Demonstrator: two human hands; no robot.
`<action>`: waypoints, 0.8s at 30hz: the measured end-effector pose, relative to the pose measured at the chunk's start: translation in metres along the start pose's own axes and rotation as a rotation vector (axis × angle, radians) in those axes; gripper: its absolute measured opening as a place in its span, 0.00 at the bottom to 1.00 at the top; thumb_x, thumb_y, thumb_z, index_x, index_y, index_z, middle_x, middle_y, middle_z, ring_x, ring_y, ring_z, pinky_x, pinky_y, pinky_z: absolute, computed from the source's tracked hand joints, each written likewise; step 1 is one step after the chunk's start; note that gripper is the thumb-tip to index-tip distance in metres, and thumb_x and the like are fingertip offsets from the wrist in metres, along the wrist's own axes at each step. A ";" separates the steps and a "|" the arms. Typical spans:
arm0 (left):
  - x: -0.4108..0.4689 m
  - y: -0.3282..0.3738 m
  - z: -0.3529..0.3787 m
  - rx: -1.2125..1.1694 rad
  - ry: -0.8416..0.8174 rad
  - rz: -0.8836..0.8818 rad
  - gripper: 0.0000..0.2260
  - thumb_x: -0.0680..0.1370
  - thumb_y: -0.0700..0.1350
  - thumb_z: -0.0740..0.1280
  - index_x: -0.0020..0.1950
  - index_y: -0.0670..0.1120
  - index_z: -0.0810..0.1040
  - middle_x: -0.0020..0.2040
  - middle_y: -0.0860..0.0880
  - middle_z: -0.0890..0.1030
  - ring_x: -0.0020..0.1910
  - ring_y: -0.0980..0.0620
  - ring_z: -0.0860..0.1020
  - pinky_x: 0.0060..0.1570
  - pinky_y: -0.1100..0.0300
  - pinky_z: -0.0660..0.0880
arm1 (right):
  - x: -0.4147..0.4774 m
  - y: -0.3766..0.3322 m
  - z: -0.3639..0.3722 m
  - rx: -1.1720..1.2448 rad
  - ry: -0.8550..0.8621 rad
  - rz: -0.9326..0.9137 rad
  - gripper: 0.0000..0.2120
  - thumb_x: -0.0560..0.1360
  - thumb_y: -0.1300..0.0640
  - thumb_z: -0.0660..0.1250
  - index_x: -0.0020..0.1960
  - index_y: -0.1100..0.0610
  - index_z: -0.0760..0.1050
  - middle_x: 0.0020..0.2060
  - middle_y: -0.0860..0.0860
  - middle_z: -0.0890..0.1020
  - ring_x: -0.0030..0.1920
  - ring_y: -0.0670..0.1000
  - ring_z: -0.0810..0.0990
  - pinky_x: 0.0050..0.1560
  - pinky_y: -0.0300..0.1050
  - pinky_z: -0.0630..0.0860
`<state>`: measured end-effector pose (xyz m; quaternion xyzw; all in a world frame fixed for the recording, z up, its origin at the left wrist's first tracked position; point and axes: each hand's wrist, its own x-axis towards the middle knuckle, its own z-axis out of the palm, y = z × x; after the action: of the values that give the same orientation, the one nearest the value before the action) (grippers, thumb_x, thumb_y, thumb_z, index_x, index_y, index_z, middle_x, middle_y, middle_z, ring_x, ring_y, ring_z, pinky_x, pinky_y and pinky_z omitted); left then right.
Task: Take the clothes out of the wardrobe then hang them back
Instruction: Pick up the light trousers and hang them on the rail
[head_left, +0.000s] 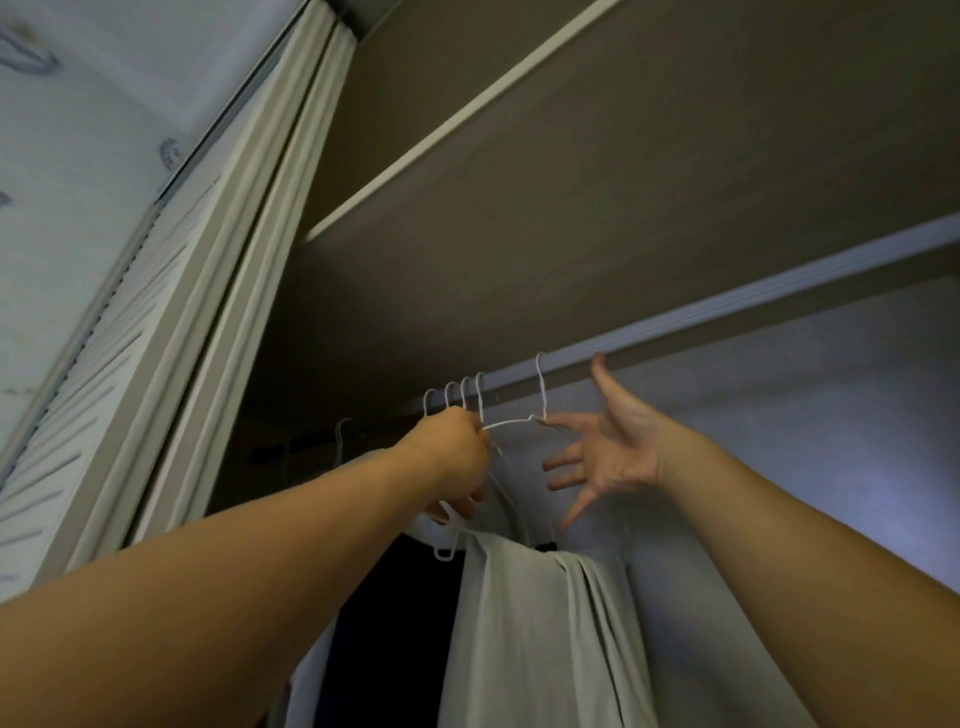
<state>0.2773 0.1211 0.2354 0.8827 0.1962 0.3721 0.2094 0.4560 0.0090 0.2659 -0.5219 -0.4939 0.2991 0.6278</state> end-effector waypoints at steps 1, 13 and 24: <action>0.001 -0.002 0.000 -0.002 0.008 0.003 0.09 0.85 0.46 0.57 0.52 0.45 0.75 0.48 0.43 0.84 0.45 0.46 0.85 0.49 0.47 0.83 | 0.001 0.003 -0.002 0.007 -0.015 -0.004 0.54 0.60 0.17 0.55 0.77 0.48 0.61 0.77 0.66 0.51 0.76 0.70 0.49 0.53 0.86 0.60; 0.003 -0.020 -0.003 0.132 0.042 0.167 0.06 0.85 0.46 0.57 0.53 0.50 0.73 0.48 0.44 0.81 0.41 0.47 0.84 0.40 0.54 0.83 | 0.013 0.017 -0.017 -0.220 0.553 -0.402 0.19 0.81 0.46 0.60 0.61 0.59 0.77 0.59 0.56 0.81 0.49 0.52 0.80 0.48 0.50 0.76; -0.001 -0.039 -0.015 0.705 0.126 0.335 0.30 0.80 0.40 0.61 0.80 0.56 0.56 0.75 0.47 0.67 0.69 0.44 0.68 0.68 0.45 0.67 | 0.080 0.048 0.037 -0.710 0.558 -0.473 0.58 0.59 0.16 0.55 0.79 0.49 0.51 0.77 0.50 0.60 0.76 0.56 0.60 0.73 0.60 0.60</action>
<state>0.2582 0.1566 0.2246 0.8957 0.1775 0.3645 -0.1825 0.4550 0.1063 0.2438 -0.6369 -0.4831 -0.1883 0.5706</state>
